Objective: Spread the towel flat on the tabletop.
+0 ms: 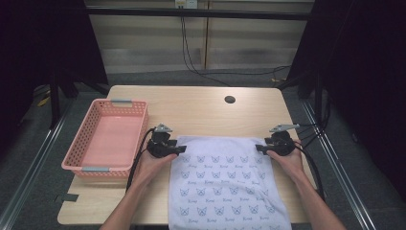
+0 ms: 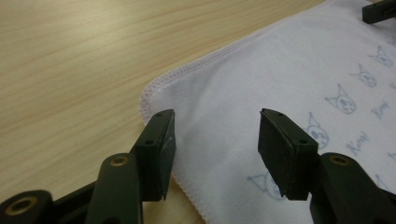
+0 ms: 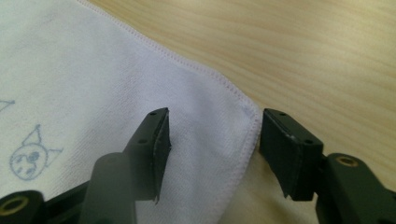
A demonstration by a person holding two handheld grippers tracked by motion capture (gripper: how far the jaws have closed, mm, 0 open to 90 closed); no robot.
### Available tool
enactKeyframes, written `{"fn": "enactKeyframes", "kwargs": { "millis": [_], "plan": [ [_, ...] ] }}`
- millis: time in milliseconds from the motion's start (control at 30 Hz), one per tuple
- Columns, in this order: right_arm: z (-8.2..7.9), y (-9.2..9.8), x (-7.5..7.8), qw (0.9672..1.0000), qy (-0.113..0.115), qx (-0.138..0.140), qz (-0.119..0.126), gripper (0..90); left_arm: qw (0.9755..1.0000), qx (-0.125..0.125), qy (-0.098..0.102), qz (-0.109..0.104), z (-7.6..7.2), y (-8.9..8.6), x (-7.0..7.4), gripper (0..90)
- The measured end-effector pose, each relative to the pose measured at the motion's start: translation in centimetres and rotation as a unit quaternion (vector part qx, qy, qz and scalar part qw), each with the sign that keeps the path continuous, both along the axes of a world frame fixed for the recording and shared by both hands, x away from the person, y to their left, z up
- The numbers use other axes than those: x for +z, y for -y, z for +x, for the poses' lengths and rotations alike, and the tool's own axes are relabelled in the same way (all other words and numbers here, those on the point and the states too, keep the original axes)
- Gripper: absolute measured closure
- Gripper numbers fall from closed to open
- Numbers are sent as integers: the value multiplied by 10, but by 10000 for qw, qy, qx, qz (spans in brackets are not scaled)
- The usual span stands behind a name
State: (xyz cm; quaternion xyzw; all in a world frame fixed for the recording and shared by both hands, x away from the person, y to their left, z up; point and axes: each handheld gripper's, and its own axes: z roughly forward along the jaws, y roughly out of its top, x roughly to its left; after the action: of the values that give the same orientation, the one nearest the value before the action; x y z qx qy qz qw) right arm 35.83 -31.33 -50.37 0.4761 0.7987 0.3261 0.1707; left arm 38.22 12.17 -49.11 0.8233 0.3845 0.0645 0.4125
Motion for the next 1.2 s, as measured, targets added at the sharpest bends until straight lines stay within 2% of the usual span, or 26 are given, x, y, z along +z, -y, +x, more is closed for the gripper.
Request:
{"fn": "enactKeyframes", "kwargs": {
  "millis": [100, 167, 200, 233, 267, 300, 367, 400, 433, 600, 667, 700, 767, 800, 900, 933, 967, 1000, 1167, 1200],
  "plan": [
    [0, -1, -1, 10000, 61, 10, 3, 441, 10000, 35, 11, 38, 1, -3, -2, 440],
    [-1, -1, -1, 9999, 76, 63, 51, 540, 9999, 91, 4, 43, 2, -4, -4, 438],
    [-2, -4, -1, 9999, 95, 104, 83, 656, 9998, 101, -7, 142, 3, -4, -7, 434],
    [-3, -5, 0, 9998, 83, 140, 83, 695, 9998, 148, -32, 125, 4, -5, -8, 430],
    [-3, -5, 0, 9998, 83, 140, 83, 695, 9998, 148, -32, 125, 4, -5, -8, 431],
    [-3, -8, 0, 9997, 52, 184, 141, 774, 9998, 153, -39, 111, 5, -6, -10, 435],
    [-2, -8, 0, 9997, 30, 175, 195, 798, 9999, 124, -29, 42, 5, -5, -10, 441],
    [-2, -8, 0, 9995, -16, 198, 263, 826, 9999, 111, -10, 57, 6, -5, -10, 472],
    [-3, -8, 0, 9994, -38, 177, 279, 830, 9999, 134, -11, 3, 8, -4, -11, 483],
    [-3, -8, 0, 9993, -58, 207, 296, 834, 10000, 58, -63, 43, 14, 1, -13, 557],
    [-4, -9, 1, 9990, -50, 265, 349, 835, 10000, 41, 8, 45, 15, 7, -15, 602],
    [-4, -9, 1, 9989, -47, 269, 371, 835, 9999, -124, -19, 40, 16, 7, -16, 686],
    [-4, -9, 1, 9988, -50, 277, 399, 834, 9999, -153, -67, 45, 16, 7, -16, 809],
    [-4, -8, 1, 9986, -59, 295, 433, 835, 9996, -253, -96, -25, 16, 7, -15, 844],
    [-5, -5, 7, 9980, 13, 258, 585, 838, 9989, -333, -91, -306, 13, 6, -6, 855],
    [-5, -5, 7, 9980, 13, 258, 585, 838, 9989, -333, -91, -306, 13, 6, -6, 853],
    [-6, -3, 11, 9972, 80, 244, 706, 838, 9987, -306, -52, -394, 11, 5, -1, 853],
    [-8, 4, 22, 9954, 245, 190, 912, 838, 9986, -317, 30, -425, 9, 3, 8, 817],
    [-10, 14, 34, 9942, 372, 146, 1001, 837, 9973, -417, 157, -590, 5, -2, 21, 834],
    [-11, 18, 40, 9930, 447, 150, 1079, 838, 9969, -392, 179, -661, 6, -5, 26, 834]
  ]
}}
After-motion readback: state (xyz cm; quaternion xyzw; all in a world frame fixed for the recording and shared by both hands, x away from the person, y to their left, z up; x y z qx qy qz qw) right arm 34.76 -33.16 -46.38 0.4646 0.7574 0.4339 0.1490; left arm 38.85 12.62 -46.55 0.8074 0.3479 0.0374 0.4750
